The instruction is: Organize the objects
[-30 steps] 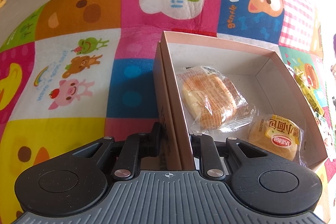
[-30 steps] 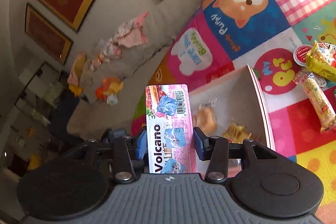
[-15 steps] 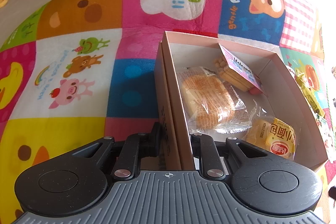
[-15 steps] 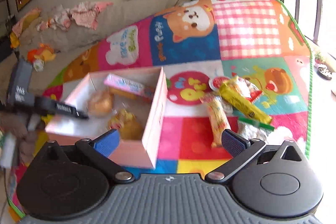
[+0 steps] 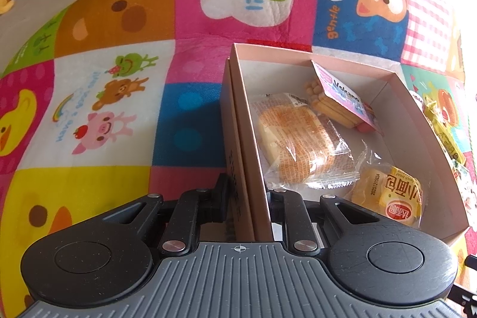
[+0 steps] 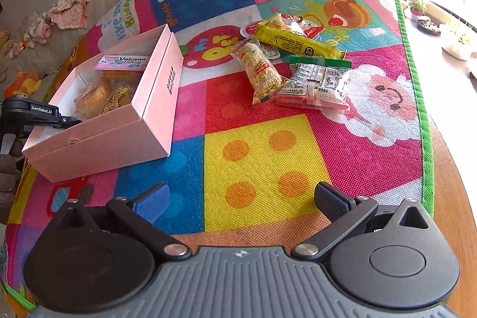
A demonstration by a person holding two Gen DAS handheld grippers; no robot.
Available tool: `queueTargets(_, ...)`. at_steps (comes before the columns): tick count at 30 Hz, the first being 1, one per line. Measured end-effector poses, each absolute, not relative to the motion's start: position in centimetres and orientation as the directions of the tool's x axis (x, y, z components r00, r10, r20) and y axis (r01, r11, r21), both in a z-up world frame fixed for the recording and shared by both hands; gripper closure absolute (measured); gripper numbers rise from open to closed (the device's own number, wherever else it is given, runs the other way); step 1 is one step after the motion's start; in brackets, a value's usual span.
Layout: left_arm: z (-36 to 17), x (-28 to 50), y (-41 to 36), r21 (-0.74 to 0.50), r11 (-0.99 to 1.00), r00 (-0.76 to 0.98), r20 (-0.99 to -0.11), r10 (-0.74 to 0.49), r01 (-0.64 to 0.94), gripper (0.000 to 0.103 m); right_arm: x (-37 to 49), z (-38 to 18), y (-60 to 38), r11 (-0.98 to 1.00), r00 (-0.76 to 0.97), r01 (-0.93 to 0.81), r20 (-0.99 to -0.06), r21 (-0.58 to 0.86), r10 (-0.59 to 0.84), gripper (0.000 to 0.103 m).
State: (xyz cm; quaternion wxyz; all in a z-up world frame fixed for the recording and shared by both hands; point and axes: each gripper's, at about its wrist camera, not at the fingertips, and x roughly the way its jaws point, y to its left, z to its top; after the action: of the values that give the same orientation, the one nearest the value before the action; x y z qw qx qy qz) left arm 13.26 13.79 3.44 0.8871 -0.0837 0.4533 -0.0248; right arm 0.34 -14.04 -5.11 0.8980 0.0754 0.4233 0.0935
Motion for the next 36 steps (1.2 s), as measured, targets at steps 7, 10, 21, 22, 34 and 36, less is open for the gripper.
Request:
queueTargets(7, 3.4, 13.2, 13.8, -0.169, 0.985, 0.589, -0.799, -0.119, -0.031, 0.083, 1.2, -4.5, -14.1, 0.966, 0.630, -0.228, -0.739, 0.118, 0.239, 0.000)
queueTargets(10, 3.4, 13.2, 13.8, -0.169, 0.985, 0.589, -0.800, -0.119, -0.030, 0.083, 3.3, -2.8, -15.6, 0.978, 0.721, -0.174, -0.663, 0.113, 0.204, 0.003)
queueTargets(21, 3.4, 13.3, 13.9, -0.178, 0.984, 0.586, -0.801, -0.126, -0.030, 0.083, 14.3, -4.6, -11.0, 0.967, 0.676, -0.250, -0.723, -0.049, 0.138, 0.059)
queueTargets(22, 3.4, 13.3, 14.0, -0.181, 0.983, 0.585, -0.801, -0.129, -0.032, 0.083, 15.0, -5.0, -10.8, 0.969, 0.658, -0.242, -0.742, -0.041, 0.133, 0.060)
queueTargets(34, 3.3, 13.1, 14.1, -0.185, 0.982, 0.594, -0.793, -0.137, -0.021, 0.083, 8.8, -4.2, -11.6, 0.966, 0.583, -0.260, -0.798, -0.003, 0.154, 0.075)
queueTargets(36, 3.3, 13.1, 14.1, -0.185, 0.982, 0.594, -0.793, -0.137, -0.021, 0.083, 7.5, -4.0, -11.7, 0.964, 0.561, -0.265, -0.811, 0.012, 0.164, 0.075)
